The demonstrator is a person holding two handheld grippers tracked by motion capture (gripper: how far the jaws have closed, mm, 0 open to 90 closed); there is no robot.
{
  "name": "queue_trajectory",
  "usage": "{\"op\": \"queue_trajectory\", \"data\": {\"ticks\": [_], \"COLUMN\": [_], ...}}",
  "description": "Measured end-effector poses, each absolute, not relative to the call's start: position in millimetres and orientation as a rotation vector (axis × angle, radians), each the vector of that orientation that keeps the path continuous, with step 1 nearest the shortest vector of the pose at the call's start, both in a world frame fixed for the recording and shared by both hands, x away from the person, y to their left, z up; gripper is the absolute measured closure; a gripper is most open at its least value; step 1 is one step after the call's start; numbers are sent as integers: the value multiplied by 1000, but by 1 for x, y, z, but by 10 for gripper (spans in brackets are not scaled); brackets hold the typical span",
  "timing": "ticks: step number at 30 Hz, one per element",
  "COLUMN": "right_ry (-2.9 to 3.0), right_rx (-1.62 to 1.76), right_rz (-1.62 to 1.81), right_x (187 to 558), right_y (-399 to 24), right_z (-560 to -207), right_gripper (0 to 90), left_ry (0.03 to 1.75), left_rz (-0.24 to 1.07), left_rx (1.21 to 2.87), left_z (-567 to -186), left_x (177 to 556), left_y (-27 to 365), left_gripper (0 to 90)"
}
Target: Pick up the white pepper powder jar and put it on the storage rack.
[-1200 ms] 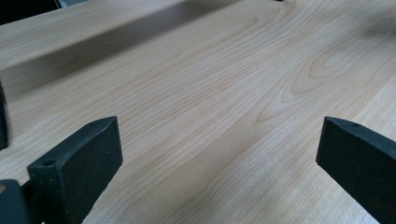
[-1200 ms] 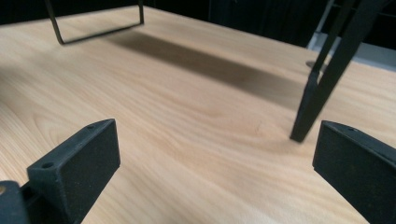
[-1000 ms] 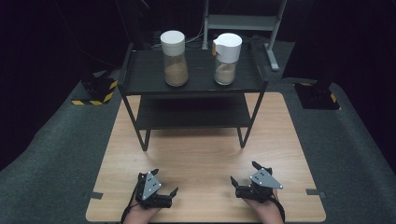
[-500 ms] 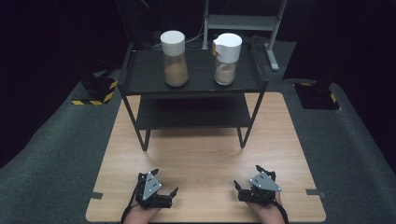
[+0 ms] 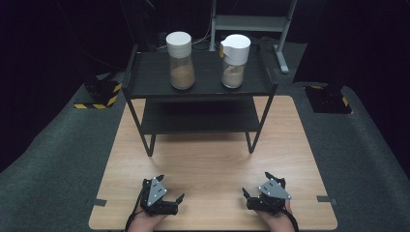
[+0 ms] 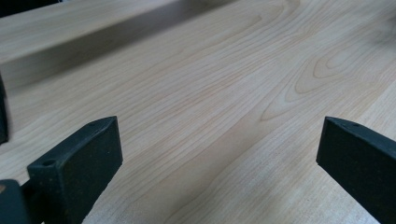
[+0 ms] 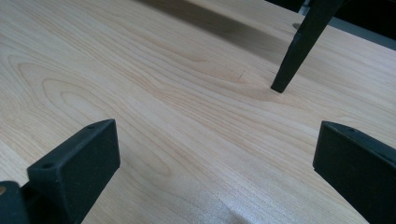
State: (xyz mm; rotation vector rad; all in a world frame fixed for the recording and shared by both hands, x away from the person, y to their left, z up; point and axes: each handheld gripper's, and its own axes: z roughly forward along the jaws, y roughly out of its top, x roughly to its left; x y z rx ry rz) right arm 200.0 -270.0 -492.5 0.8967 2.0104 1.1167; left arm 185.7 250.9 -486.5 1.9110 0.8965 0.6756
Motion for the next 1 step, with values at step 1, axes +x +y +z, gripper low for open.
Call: {"op": "queue_trajectory", "data": {"ticks": [1], "right_ry": [2008], "right_rx": [894], "right_rz": [1119], "right_x": [200], "right_y": [-270], "right_z": [-493], "right_gripper": [0], "left_ry": [899], "left_rz": [671], "left_rx": [1909], "left_z": [-487], "left_x": [186], "left_y": [251], "left_gripper": [7]}}
